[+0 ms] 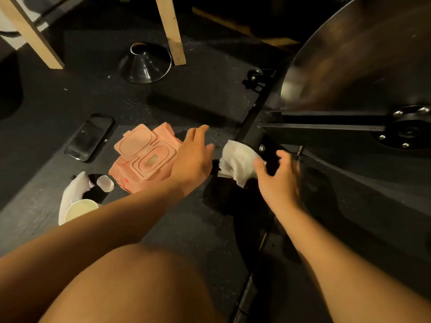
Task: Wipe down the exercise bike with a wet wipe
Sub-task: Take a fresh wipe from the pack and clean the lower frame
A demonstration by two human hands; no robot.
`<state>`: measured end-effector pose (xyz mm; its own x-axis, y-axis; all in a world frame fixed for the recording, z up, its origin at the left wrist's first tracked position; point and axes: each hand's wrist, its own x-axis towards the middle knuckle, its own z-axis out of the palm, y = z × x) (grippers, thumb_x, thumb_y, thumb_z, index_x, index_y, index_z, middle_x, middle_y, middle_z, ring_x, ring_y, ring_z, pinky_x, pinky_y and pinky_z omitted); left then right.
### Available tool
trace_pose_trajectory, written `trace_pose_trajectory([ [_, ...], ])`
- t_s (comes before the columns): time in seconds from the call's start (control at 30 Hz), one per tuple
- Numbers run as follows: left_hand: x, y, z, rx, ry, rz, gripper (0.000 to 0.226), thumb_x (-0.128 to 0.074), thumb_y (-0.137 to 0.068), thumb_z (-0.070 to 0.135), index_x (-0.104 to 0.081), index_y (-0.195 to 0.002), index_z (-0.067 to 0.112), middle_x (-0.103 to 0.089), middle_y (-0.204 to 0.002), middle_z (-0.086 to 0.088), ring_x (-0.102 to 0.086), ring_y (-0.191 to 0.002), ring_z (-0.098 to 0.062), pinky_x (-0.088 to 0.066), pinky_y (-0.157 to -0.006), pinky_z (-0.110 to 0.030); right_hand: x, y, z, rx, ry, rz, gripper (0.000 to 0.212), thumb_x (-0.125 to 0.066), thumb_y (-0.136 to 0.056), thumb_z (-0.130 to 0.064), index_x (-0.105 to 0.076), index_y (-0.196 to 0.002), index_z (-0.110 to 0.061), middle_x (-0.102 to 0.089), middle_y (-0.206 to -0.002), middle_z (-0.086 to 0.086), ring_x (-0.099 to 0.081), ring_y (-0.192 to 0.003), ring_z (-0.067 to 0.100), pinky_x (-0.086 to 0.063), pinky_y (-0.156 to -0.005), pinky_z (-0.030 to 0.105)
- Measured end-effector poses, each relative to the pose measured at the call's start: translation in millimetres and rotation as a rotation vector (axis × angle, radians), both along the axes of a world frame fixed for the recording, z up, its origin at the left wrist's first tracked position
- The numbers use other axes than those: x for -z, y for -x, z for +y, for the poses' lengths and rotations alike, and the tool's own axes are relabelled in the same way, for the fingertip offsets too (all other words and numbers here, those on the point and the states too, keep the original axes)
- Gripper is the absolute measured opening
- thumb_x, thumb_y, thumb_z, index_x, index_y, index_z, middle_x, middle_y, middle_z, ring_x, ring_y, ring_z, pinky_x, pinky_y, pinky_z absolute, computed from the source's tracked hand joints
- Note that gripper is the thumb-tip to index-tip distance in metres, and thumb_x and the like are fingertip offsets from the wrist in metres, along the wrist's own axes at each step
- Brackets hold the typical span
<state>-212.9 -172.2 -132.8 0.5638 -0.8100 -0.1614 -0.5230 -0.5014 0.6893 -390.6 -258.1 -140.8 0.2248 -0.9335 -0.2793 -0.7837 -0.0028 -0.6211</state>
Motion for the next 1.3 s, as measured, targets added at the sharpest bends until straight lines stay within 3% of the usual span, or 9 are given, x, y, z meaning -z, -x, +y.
trace_pose_trajectory([
  [0.1, 0, -5, 20, 0.031, -0.013, -0.034, 0.047, -0.042, -0.103, 0.024, -0.032, -0.149, 0.018, -0.04, -0.146, -0.004, -0.047, -0.127, -0.02, -0.041, -0.107, -0.036, -4, 2, 8, -0.439, 0.504, 0.037, 0.044, -0.048, -0.096, -0.035, -0.052, -0.136, -0.017, -0.043, -0.144, 0.003, -0.038, -0.135, 0.021, -0.037, -0.106, 0.036],
  [0.27, 3, -19, 62, 0.259, 0.089, -0.116, 0.029, -0.043, -0.1, 0.025, -0.052, -0.128, 0.022, -0.055, -0.115, 0.004, -0.052, -0.098, -0.007, -0.046, -0.085, -0.028, 31, -10, -25, -1.333, 0.676, 0.266, 0.055, -0.034, -0.097, -0.04, -0.049, -0.14, -0.008, -0.044, -0.149, 0.009, -0.033, -0.142, 0.027, -0.027, -0.116, 0.05],
  [0.43, 22, 1, 81, 0.184, 0.078, -0.065, 0.028, -0.057, -0.097, 0.016, -0.057, -0.125, 0.018, -0.05, -0.109, 0.011, -0.045, -0.094, 0.003, -0.043, -0.087, -0.021, 29, -29, -60, -1.606, 0.78, 0.292, 0.056, -0.03, -0.098, -0.038, -0.047, -0.142, -0.009, -0.046, -0.148, 0.008, -0.04, -0.138, 0.024, -0.029, -0.116, 0.045],
  [0.53, 27, 16, 78, 0.172, 0.081, -0.007, 0.033, -0.059, -0.096, 0.017, -0.056, -0.129, 0.014, -0.051, -0.118, 0.008, -0.047, -0.109, 0.0, -0.037, -0.098, -0.019, 24, -30, -57, -1.434, 0.754, 0.124, 0.048, -0.037, -0.098, -0.034, -0.054, -0.136, -0.009, -0.05, -0.142, 0.01, -0.044, -0.133, 0.026, -0.036, -0.112, 0.042],
  [0.67, 22, 21, 69, 0.288, 0.081, -0.086, 0.036, -0.061, -0.095, 0.017, -0.057, -0.13, 0.009, -0.055, -0.129, -0.002, -0.047, -0.119, -0.01, -0.027, -0.102, -0.01, 24, 16, -19, -0.523, 0.391, -0.194, 0.029, -0.055, -0.085, -0.025, -0.06, -0.112, -0.016, -0.052, -0.119, 0.003, -0.054, -0.109, 0.026, -0.05, -0.09, 0.041],
  [0.9, 26, 25, 53, 0.35, 0.073, -0.152, 0.033, -0.069, -0.088, 0.022, -0.069, -0.118, 0.008, -0.065, -0.123, -0.005, -0.061, -0.114, -0.022, -0.039, -0.099, -0.021, 24, 10, -9, -0.647, 0.212, -0.023, 0.008, -0.062, -0.088, -0.015, -0.062, -0.092, -0.022, -0.054, -0.089, -0.012, -0.052, -0.09, 0.016, -0.049, -0.079, 0.038],
  [1.07, -10, 21, 32, 0.26, 0.097, 0.255, 0.055, -0.071, -0.087, 0.039, -0.054, -0.135, 0.017, -0.062, -0.127, 0.011, -0.057, -0.115, -0.002, -0.044, -0.097, -0.017, -21, -26, -27, -0.849, 0.077, -0.072, 0.007, -0.071, -0.082, -0.027, -0.065, -0.081, -0.023, -0.062, -0.093, -0.007, -0.056, -0.093, 0.011, -0.045, -0.078, 0.026],
  [1.2, -18, 3, 27, 0.071, 0.127, 0.432, 0.017, -0.065, -0.093, 0.034, -0.065, -0.095, 0.017, -0.063, -0.067, 0.018, -0.059, -0.062, 0.003, -0.046, -0.056, -0.014, -47, -50, -34, -0.768, 0.038, -0.075, 0.023, -0.066, -0.083, -0.05, -0.058, -0.085, -0.028, -0.061, -0.081, -0.008, -0.056, -0.077, 0.007, -0.042, -0.062, 0.023],
  [1.3, -22, -5, 29, -0.043, 0.172, 0.594, 0.02, -0.06, -0.096, 0.032, -0.058, -0.087, 0.015, -0.058, -0.058, 0.008, -0.051, -0.053, -0.002, -0.041, -0.054, -0.02, -52, -54, -31, -0.716, -0.047, -0.155, 0.032, -0.066, -0.081, -0.054, -0.058, -0.085, -0.023, -0.054, -0.061, -0.008, -0.049, -0.055, 0.002, -0.038, -0.053, 0.017],
])
